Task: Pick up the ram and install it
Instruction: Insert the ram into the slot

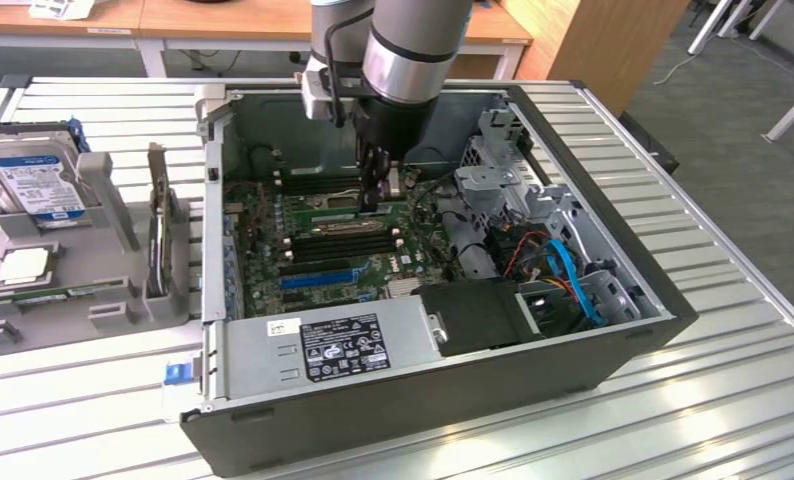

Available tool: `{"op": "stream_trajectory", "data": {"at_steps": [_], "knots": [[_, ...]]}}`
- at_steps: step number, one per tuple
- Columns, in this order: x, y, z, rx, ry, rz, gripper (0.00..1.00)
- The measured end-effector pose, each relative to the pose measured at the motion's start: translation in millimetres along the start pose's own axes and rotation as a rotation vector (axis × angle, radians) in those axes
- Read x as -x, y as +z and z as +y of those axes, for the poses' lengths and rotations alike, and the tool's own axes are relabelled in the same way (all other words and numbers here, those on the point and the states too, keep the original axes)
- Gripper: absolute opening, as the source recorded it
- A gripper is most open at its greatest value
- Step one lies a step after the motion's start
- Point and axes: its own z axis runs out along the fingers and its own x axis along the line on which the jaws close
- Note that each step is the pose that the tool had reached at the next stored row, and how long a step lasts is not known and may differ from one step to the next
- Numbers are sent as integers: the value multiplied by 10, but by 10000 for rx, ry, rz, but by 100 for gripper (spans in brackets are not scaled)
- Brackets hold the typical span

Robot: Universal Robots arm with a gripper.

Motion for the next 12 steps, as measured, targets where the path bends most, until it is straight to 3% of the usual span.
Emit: {"op": "stream_trajectory", "data": {"at_steps": [12], "knots": [[-81, -7, 2, 1, 1, 2, 12]]}}
